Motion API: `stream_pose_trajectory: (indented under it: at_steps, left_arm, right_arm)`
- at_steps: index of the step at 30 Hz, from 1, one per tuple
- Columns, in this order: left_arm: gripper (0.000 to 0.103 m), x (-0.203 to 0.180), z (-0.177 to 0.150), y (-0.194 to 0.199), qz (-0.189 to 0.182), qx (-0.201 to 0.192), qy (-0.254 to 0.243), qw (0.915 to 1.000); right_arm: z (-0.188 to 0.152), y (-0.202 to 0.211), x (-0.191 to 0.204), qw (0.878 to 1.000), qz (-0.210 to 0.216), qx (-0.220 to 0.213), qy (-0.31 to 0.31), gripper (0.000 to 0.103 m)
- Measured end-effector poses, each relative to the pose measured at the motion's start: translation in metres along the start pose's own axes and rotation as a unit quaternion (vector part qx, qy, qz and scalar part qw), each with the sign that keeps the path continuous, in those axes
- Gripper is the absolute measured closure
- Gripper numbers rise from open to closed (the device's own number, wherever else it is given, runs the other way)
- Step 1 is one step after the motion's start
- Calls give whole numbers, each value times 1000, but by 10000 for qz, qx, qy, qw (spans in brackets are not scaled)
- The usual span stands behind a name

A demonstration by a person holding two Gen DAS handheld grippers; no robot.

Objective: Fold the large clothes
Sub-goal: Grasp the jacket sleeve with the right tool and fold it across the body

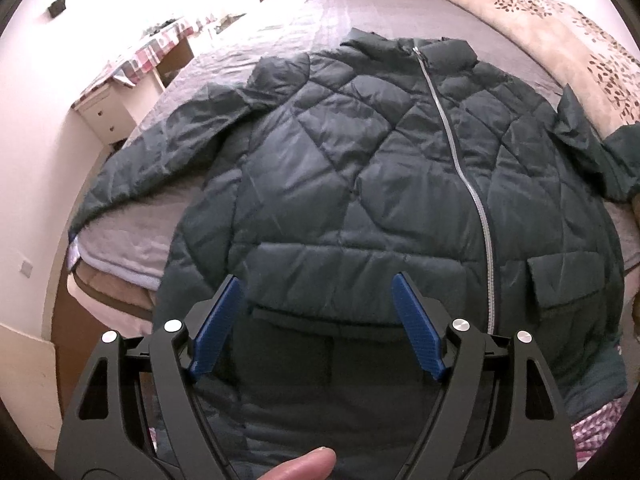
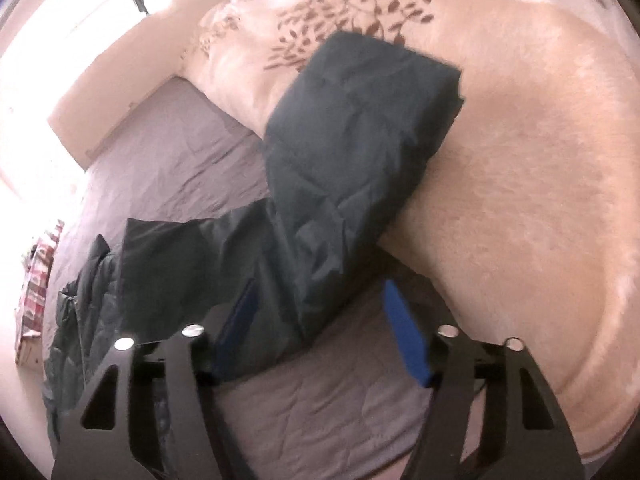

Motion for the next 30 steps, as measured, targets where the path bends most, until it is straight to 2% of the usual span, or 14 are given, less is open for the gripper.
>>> stream_pose_trajectory:
  at_steps: [6,8,10,14,18,24,27,30]
  left_arm:
    - [26,13,16,0,26,14,173,9998]
    - [26,16,19,-4,23,44,216,9998]
    - [26,19,21,-7,17,72,257,9996]
    - [26,25,25,-14,-49,104,373,9992]
    - [26,28,26,-21,-164,124,481,9986]
    - [26,37,23,-26,-381,29,637,9972]
    - [26,47,21,-27,-430,-21,749,9963]
    - [26,59,18,-28,-458,-68,901,9949]
  right_arm:
    - [15,-18,-14,9991,7,-50,-416,63]
    - [20,-20,-20,9985,17,-100,-545,80]
    - [25,-20,-25,9976,129,-123,-662,92]
    - [30,-1,-14,9983,169,-372,-412,96]
    - [37,39,27,9955,386,-839,208,97]
    - [37,95,119,9774,945,-1353,1323,97]
    - [26,114,181,9595,1342,-1429,2022,97]
    - [0,121,246,9374,1806,-1233,2710,97]
Point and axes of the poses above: each gripper's, at about its wrist camera, not at the fingertips, and y roughly against the way its jaws point, x to its left, z to its top, the point moved 1 cm from there along -y, roughly the way its jaws point, and after that the axes turned 5 degrees about z, right-handed, at the moved point
